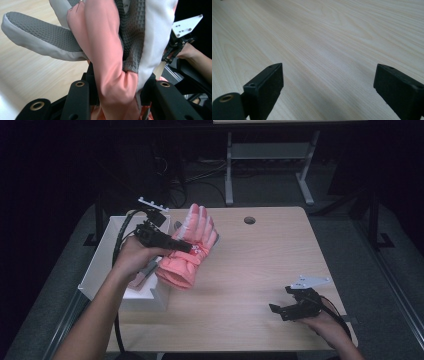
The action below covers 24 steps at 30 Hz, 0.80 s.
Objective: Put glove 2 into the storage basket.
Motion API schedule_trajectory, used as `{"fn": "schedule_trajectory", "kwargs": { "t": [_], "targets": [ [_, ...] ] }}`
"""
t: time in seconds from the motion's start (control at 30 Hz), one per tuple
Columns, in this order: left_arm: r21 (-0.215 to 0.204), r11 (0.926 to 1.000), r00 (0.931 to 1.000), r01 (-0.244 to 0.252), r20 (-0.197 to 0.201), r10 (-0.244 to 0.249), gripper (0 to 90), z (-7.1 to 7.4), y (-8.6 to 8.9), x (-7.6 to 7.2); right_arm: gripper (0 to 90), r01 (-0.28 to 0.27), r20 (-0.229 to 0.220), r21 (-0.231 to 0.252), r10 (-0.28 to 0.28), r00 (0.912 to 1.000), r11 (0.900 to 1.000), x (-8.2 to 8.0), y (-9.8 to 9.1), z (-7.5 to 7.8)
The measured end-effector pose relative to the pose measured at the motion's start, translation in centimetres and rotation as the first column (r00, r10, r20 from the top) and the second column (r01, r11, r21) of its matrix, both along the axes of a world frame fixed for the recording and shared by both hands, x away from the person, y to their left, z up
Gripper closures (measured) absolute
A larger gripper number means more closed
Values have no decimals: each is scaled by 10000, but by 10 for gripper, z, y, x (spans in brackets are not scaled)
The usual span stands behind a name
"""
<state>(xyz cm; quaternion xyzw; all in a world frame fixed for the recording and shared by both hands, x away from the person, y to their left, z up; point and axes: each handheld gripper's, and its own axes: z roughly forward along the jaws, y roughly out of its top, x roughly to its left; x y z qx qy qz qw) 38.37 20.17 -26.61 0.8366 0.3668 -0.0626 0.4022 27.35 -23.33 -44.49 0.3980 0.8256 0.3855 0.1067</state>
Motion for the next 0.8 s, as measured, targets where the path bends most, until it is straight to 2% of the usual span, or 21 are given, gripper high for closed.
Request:
{"fn": "schedule_trajectory", "kwargs": {
  "t": [0.17, 0.27, 0.47, 0.67, 0.73, 0.8],
  "targets": [
    [37, 9991, 9991, -419, 84, 419, 624, 10, 25, 0, 66, 59, 0, 7, -59, 10000, 10000, 1, 1, -1],
    [-109, 9975, 9975, -701, 73, 702, 624, 15, 41, -1, 66, 34, 24, -65, -33, 10000, 10000, 1, 0, -1],
    [-153, 9897, 9897, -1422, 131, 1424, 625, 20, 77, -1, 66, 74, 45, -76, -74, 10000, 9999, 1, 0, -1],
    [-151, 9716, 9717, -2361, 71, 2362, 625, 18, 118, -1, 66, 96, 6, -42, -96, 10000, 9999, 1, 0, -2],
    [-158, 9637, 9638, -2666, -32, 2666, 625, 11, 131, 0, 66, 133, -39, -38, -133, 9999, 9999, 1, 0, -2],
    [-191, 9592, 9594, -2820, -160, 2817, 625, 3, 139, 2, 66, 127, -33, -44, -127, 9999, 9999, 1, 0, -2]
  ]
}}
